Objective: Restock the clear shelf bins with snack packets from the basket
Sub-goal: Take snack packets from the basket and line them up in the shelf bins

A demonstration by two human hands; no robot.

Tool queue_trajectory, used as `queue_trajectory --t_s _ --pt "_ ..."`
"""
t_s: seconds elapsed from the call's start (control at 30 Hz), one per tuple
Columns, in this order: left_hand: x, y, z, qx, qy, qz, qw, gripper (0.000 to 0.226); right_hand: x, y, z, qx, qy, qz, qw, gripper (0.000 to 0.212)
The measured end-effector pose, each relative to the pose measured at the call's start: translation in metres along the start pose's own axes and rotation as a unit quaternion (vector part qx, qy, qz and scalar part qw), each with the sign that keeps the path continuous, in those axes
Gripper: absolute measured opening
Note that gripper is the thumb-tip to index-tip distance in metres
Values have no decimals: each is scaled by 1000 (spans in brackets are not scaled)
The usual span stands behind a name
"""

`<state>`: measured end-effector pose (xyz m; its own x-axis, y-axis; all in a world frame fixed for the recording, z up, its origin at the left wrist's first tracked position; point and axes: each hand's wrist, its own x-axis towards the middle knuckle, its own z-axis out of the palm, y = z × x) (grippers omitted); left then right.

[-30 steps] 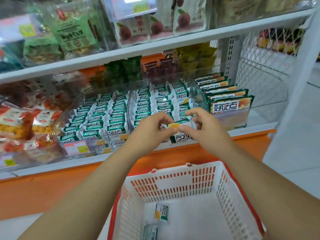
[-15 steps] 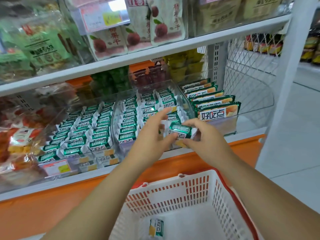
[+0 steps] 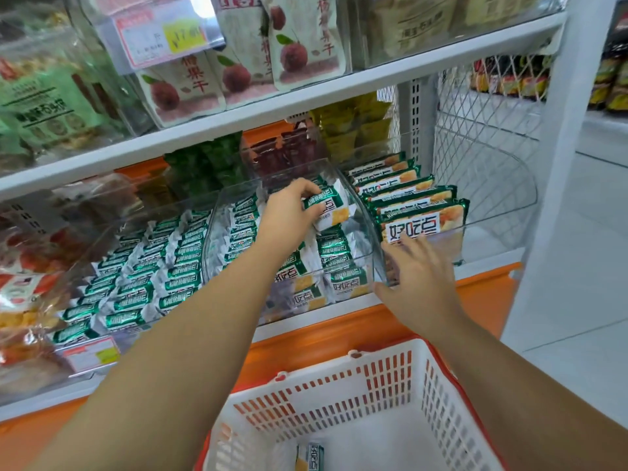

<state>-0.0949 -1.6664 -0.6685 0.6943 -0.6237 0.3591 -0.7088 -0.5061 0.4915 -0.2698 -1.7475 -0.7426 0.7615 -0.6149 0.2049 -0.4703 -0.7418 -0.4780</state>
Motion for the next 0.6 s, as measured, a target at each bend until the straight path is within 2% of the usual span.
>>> queue_trajectory --t_s 0.27,0.4,0.6 --pt "40 -28 33 35 -35 -64 997 15 -1 4 1 13 -14 -4 1000 65" --pt "51 -31 45 81 -55 -34 995 9 3 3 3 17 -3 2 1000 64" --pt "54 -24 39 192 -86 -27 977 19 1 3 5 20 9 1 1000 64"
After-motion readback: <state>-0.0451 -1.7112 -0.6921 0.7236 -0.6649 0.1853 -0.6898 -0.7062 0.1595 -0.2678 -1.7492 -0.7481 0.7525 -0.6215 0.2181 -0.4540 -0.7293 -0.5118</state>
